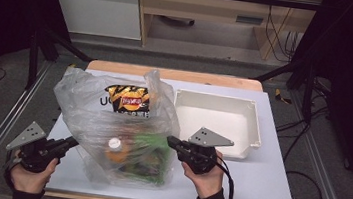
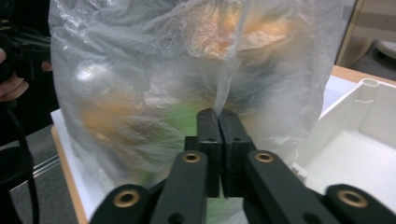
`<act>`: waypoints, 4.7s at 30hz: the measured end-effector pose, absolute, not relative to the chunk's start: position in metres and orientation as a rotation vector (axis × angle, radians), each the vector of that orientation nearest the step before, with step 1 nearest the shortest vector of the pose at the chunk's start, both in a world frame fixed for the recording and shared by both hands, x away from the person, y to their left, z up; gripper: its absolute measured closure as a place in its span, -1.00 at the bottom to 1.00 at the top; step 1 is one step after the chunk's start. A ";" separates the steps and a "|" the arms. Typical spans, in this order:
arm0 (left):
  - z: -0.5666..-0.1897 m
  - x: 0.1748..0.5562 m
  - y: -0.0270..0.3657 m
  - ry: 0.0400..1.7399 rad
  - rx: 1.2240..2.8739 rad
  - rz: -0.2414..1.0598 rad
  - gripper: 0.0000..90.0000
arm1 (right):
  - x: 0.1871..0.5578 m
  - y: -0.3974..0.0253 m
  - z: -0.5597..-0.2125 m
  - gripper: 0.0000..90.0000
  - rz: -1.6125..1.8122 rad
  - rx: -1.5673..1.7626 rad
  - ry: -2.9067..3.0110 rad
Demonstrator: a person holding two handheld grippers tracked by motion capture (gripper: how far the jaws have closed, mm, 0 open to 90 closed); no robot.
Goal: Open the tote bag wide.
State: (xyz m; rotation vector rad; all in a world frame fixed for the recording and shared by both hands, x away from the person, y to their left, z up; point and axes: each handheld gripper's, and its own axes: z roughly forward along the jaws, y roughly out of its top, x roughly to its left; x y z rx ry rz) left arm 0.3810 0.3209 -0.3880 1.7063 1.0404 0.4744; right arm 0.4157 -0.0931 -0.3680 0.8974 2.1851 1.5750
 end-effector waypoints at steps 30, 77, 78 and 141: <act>-0.455 0.371 0.311 1.154 1.910 0.395 1.00 | 0.392 -0.098 -0.454 1.00 1.444 1.011 2.436; -0.387 0.364 0.309 0.995 1.698 0.572 -0.28 | 0.366 -0.118 -0.401 -0.20 1.557 0.908 2.179; -0.387 0.364 0.309 0.995 1.698 0.572 -0.19 | 0.366 -0.118 -0.401 -0.20 1.557 0.908 2.179; -0.469 0.370 0.275 1.063 2.031 0.452 0.52 | 0.375 -0.118 -0.442 -0.16 1.457 0.976 2.241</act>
